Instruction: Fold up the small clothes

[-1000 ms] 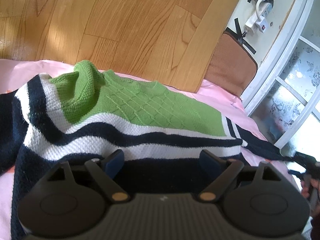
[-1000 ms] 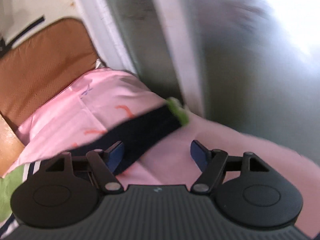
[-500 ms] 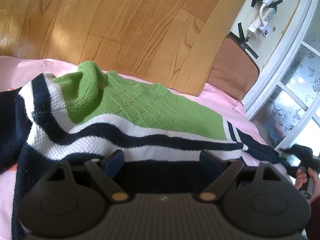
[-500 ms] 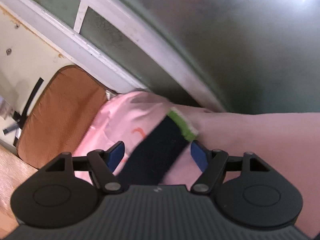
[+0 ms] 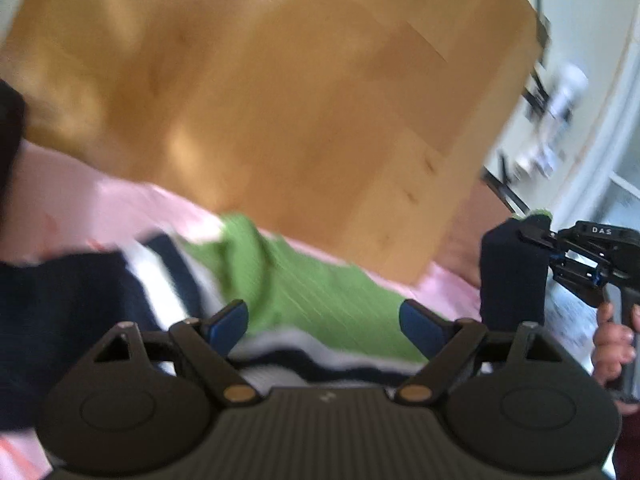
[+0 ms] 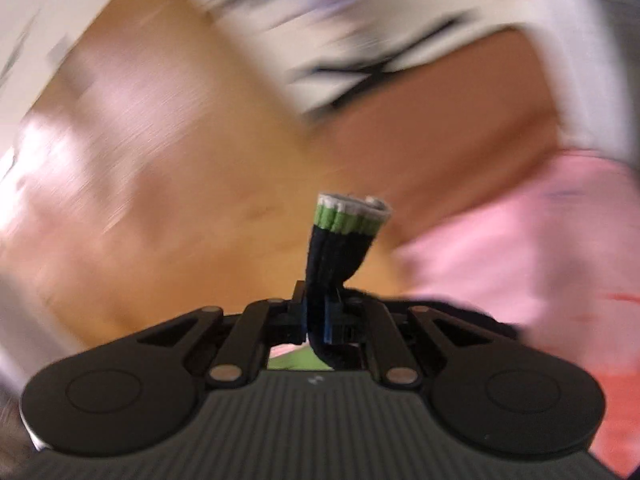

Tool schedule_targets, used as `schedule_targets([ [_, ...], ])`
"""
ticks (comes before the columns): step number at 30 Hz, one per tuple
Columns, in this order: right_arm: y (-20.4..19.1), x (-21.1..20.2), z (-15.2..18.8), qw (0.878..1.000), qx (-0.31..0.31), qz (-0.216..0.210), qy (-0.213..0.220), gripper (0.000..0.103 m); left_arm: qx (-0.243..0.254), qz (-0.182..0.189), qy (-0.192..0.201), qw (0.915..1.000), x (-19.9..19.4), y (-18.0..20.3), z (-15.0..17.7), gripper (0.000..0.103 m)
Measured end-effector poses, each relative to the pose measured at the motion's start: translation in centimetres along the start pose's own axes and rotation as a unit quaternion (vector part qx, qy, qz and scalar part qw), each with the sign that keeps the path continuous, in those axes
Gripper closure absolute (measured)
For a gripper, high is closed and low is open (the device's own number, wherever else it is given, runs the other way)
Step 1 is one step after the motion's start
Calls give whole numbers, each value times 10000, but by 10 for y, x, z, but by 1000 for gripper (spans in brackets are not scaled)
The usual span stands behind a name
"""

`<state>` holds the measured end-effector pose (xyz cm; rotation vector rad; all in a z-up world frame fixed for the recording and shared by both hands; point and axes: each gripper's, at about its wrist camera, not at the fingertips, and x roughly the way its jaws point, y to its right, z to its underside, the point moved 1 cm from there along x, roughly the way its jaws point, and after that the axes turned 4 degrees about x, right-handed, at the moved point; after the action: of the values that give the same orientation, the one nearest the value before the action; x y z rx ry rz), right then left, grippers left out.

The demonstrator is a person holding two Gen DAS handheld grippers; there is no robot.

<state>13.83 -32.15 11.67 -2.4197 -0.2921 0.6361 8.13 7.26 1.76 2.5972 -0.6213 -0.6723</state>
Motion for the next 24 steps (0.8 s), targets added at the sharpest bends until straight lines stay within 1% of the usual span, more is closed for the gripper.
schedule_targets([
  [2, -34, 32, 15, 9985, -284, -286, -382, 93, -183, -184, 136, 9996, -6, -14, -9, 17],
  [4, -59, 67, 38, 9944, -560, -408, -803, 93, -445, -281, 178, 9985, -8, -28, -16, 17],
  [6, -71, 97, 66, 9875, -819, -430, -1276, 88, -702, -248, 147, 9971, -9, -40, -22, 17],
  [7, -71, 109, 79, 9819, -924, -427, -1595, 85, -850, -223, 110, 9961, -8, -45, -23, 17],
  [8, -69, 120, 90, 9760, -970, -385, -1911, 69, -937, -229, 87, 9953, -8, -47, -23, 17],
  [9, -63, 123, 97, 9736, -973, -238, -2049, 58, -1019, -239, 62, 9945, -7, -50, -24, 17],
  [11, -44, 114, 93, 9793, -798, -119, -1856, 57, -1101, -238, 18, 9936, -6, -52, -25, 17],
  [13, -18, 91, 75, 9883, -492, 89, -1438, 54, -1123, -227, 3, 9934, -6, -51, -24, 17],
  [15, 7, 65, 60, 9931, -406, 554, -950, 45, -1113, -254, -6, 9935, -4, -49, -21, 17],
  [16, 23, 54, 53, 9923, -428, 905, -726, 43, -1103, -254, -16, 9936, -4, -49, -21, 17],
  [17, 36, 46, 50, 9897, -441, 1225, -592, 40, -1095, -257, -23, 9936, -4, -48, -20, 17],
  [19, 63, 37, 47, 9847, -274, 1651, -482, 39, -1063, -288, -36, 9939, -3, -47, -19, 17],
  [21, 90, 32, 49, 9822, 144, 1794, -536, 39, -1017, -337, -45, 9942, -2, -45, -18, 17],
  [22, 99, 35, 52, 9818, 332, 1767, -606, 38, -1001, -360, -44, 9943, -2, -46, -18, 17],
  [23, 103, 37, 56, 9822, 441, 1689, -689, 46, -993, -369, -35, 9944, -3, -46, -19, 17],
  [24, 104, 36, 61, 9830, 398, 1651, -698, 77, -979, -391, -12, 9944, -3, -46, -19, 17],
])
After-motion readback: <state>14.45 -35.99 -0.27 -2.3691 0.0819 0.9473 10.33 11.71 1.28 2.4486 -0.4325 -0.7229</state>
